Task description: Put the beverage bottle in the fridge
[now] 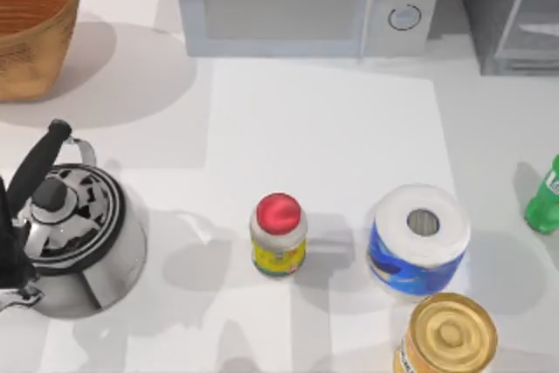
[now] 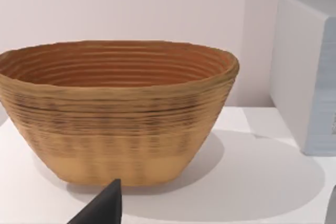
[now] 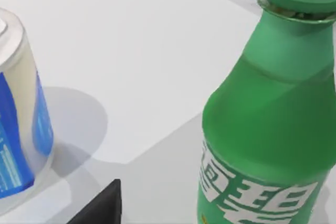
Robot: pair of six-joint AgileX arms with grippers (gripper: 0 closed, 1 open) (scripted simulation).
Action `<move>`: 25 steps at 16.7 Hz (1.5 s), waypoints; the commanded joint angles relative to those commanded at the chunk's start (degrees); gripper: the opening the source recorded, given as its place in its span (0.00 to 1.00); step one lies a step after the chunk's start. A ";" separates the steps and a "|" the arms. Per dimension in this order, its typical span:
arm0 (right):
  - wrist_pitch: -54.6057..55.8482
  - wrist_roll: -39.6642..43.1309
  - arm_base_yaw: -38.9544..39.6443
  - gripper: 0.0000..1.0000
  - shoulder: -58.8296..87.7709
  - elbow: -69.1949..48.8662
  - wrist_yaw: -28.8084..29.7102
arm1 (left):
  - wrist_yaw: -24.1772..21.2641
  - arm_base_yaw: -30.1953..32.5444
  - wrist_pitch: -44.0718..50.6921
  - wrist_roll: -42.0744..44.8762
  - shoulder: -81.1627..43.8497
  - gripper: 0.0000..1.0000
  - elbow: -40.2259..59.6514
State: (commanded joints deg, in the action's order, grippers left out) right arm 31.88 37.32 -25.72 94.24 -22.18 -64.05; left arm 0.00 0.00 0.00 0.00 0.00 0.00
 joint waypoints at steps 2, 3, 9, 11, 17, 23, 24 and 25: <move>6.51 -3.75 2.66 1.00 2.25 0.35 2.09 | 0.00 0.00 0.00 0.00 0.00 1.00 0.00; 9.85 -5.45 3.96 1.00 3.95 0.30 3.16 | 0.00 0.00 0.00 0.00 0.00 1.00 0.00; 19.24 -10.88 9.12 1.00 10.90 -0.64 7.96 | 0.00 0.00 0.00 0.00 0.00 1.00 0.00; 19.24 -10.88 9.12 1.00 10.90 -0.64 7.96 | 0.00 0.00 0.00 0.00 0.00 1.00 0.00; 19.24 -10.88 9.12 0.63 10.90 -0.64 7.96 | 0.00 0.00 0.00 0.00 0.00 1.00 0.00; 19.24 -10.88 9.12 0.18 10.90 -0.64 7.96 | 0.00 0.00 0.00 0.00 0.00 1.00 0.00; 19.24 -10.88 9.12 0.10 10.90 -0.64 7.96 | 0.00 0.00 0.00 0.00 0.00 1.00 0.00; 19.24 -10.88 9.12 0.03 10.90 -0.64 7.96 | 0.00 0.00 0.00 0.00 0.00 1.00 0.00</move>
State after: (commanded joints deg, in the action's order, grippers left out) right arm 51.13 26.45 -16.60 105.14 -22.82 -56.08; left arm 0.00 0.00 0.00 0.00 0.00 0.00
